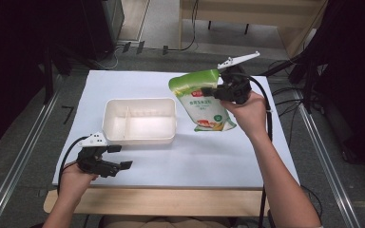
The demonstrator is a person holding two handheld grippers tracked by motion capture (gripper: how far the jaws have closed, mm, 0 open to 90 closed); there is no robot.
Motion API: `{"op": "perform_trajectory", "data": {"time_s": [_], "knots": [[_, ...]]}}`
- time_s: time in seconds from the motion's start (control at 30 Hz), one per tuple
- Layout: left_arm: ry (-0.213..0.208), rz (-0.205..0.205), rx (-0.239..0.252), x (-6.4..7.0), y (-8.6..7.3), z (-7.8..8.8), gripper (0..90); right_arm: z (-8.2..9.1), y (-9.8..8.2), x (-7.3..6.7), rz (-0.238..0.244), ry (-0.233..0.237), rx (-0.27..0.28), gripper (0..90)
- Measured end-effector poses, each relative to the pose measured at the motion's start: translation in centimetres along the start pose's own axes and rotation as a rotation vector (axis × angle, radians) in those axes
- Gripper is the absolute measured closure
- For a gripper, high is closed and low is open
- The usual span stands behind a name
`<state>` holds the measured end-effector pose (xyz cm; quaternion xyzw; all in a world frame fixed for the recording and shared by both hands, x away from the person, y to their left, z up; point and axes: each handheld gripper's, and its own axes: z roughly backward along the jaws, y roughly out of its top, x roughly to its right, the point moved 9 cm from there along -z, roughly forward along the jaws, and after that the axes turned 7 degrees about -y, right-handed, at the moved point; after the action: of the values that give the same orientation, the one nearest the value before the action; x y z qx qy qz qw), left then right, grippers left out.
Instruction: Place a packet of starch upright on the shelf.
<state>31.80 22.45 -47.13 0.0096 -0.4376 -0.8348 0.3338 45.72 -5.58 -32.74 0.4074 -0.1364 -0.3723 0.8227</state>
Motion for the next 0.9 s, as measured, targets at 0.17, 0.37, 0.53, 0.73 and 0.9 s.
{"op": "perform_trajectory", "data": {"time_s": [0.17,0.37,0.53,0.73,0.9], "knots": [[-0.001,0.000,0.001,0.0,0.0,0.0,21.4,-0.4,1.7,-0.7,0.003,0.010,-0.001,90.0],[-0.004,0.002,0.004,0.0,0.1,-0.2,21.4,-0.6,3.4,-1.4,0.022,0.007,-0.003,90.0],[-0.010,0.002,0.011,0.0,0.2,-0.1,21.3,-0.7,5.4,-2.6,0.028,0.019,0.000,90.0],[-0.009,0.005,0.019,-0.1,0.2,-0.1,21.4,-1.1,7.4,-4.0,0.050,0.023,-0.002,90.0],[-0.010,0.006,0.020,-0.1,0.2,0.0,21.3,-1.7,8.6,-5.0,0.065,0.026,-0.003,90.0]]}}
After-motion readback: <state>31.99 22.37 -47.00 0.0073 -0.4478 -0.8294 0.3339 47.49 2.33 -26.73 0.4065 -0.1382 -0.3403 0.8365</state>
